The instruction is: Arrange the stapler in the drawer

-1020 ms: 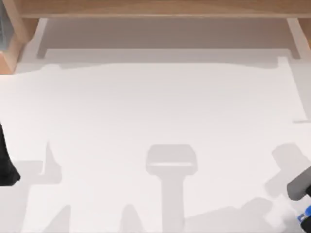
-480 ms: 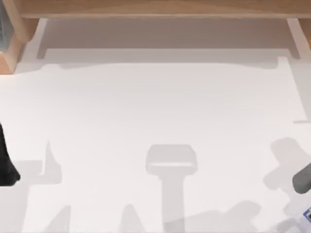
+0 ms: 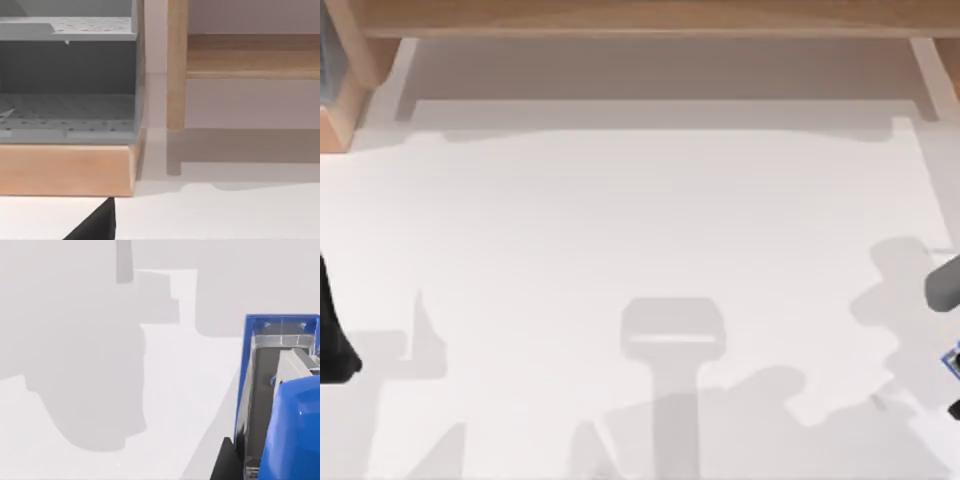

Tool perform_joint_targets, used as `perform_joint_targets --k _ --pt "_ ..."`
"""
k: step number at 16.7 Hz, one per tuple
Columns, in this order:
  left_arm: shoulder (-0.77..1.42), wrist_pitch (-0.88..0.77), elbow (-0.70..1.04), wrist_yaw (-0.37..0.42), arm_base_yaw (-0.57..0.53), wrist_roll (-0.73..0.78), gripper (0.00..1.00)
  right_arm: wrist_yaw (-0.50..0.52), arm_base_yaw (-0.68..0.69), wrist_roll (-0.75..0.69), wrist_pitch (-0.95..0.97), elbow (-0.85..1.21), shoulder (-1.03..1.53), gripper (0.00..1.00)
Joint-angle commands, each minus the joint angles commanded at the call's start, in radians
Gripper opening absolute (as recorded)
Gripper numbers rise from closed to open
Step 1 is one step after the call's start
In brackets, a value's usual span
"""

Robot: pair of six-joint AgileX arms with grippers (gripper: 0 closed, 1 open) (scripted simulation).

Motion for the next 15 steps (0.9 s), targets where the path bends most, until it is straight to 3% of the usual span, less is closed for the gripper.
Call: perform_joint_targets --k 15 --pt "0.0 0.0 0.0 0.0 0.0 0.0 1.0 0.011 -0.465 -0.052 -0.422 1.498 0.879 0.0"
